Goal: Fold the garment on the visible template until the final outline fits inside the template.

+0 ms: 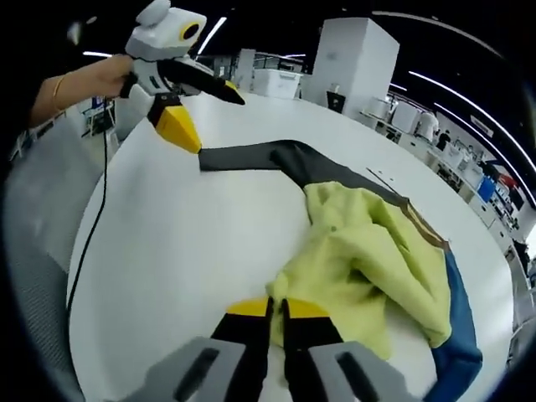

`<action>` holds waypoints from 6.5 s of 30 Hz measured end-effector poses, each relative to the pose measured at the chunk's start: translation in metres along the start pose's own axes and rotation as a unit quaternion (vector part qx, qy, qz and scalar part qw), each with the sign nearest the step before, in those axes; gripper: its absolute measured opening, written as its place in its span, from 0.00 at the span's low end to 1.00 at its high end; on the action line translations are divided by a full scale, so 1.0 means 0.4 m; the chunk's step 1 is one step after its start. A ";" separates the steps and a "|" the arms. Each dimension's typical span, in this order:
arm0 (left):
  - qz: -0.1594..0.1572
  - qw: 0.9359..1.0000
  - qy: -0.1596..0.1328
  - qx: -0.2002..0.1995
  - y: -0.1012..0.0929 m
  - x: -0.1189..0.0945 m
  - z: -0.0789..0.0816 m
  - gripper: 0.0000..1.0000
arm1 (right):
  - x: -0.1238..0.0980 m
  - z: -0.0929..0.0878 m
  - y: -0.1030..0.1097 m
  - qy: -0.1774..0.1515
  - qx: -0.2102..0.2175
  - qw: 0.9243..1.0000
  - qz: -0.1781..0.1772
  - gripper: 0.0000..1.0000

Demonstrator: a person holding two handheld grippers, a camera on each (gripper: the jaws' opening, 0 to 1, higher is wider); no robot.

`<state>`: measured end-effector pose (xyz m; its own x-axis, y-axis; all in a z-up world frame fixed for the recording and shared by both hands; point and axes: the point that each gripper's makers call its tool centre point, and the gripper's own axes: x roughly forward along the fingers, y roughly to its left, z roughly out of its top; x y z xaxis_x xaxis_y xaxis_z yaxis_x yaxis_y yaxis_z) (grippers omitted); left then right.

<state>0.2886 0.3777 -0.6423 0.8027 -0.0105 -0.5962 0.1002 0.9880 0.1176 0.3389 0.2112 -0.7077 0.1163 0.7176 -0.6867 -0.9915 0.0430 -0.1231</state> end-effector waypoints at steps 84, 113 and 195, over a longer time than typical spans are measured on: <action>-0.118 0.993 0.005 -0.018 -0.539 0.256 0.043 0.36 | -0.212 0.003 -0.338 -0.057 0.281 0.952 -0.107 0.00; -0.089 0.995 0.037 -0.037 -0.513 0.269 0.018 0.06 | -0.139 -0.040 -0.158 -0.016 0.204 0.979 0.015 0.00; -0.127 0.992 0.007 0.018 -0.392 0.029 -0.028 0.05 | -0.330 -0.240 -0.122 0.082 0.291 0.945 -0.126 0.00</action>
<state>0.2754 0.2244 -0.6766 0.7408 -0.2564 -0.6209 0.3192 0.9476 -0.0104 0.3774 0.0476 -0.6799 0.3130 0.5176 -0.7963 -0.7900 0.6073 0.0842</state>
